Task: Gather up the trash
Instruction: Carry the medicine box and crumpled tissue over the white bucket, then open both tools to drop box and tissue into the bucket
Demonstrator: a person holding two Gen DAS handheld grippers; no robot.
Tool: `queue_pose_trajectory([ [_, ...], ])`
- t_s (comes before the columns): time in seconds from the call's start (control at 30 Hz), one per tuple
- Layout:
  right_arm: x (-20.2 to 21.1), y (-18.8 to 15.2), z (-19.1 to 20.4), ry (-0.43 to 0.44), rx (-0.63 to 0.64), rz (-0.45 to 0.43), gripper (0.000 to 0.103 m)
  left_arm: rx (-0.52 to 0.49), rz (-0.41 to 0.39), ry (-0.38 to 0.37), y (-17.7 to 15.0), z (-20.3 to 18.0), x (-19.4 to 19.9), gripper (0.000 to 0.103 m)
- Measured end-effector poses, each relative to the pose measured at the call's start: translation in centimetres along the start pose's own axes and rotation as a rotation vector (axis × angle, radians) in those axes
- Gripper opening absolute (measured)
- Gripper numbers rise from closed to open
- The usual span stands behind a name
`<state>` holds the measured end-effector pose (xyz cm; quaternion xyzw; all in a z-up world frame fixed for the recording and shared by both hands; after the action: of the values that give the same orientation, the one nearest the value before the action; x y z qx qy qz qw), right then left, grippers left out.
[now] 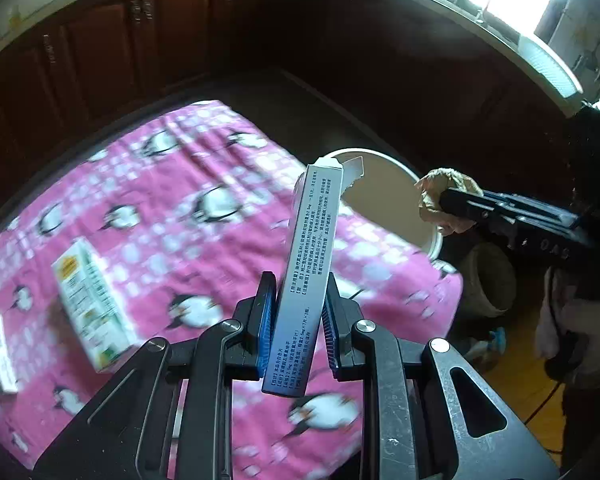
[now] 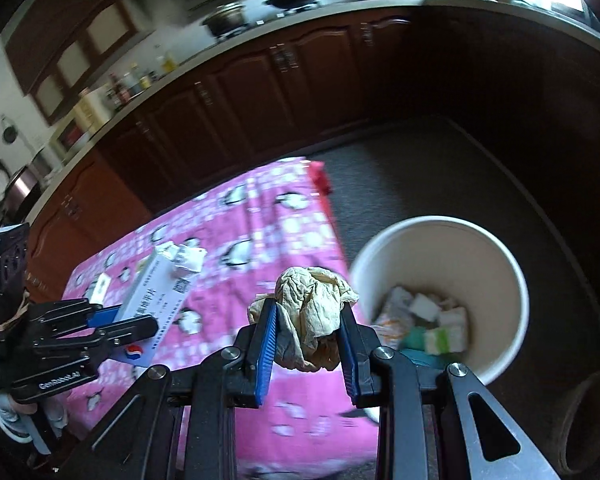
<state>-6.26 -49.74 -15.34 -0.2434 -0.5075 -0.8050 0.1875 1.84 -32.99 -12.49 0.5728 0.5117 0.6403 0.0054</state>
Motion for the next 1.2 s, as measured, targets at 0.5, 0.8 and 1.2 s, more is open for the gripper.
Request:
queue_pose_trajectory([
  [0.5, -0.5, -0.9, -9.0, -0.133, -0.117, 0.026, 0.026, 0.034, 0.06, -0.094, 4.7, -6.3, -8.4, 0.02],
  [0.8, -2.3, -1.5, -10.2, -0.162, -0.139, 0.065, 0.026, 0.053, 0.066, -0.098, 5.8, -7.2, -11.0, 0.02],
  [1.2, -4.2, -1.9, -11.3, -0.197, -0.138, 0.085, 0.028, 0.076, 0.082, -0.112, 5.8, -8.0, -13.0, 0.02],
])
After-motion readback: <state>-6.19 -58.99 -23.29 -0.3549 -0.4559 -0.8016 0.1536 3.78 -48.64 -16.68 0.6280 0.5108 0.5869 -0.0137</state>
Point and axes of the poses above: each gripper's, at about its wrist camera, not at the fingertips, and x roughly against the way its jaws point, z to its left, y to its top, the point moved 8 cm from there along -x, roughly the way its jaws point, and after that the axes turned 10 degrees about -z, right-handed, at the moved point
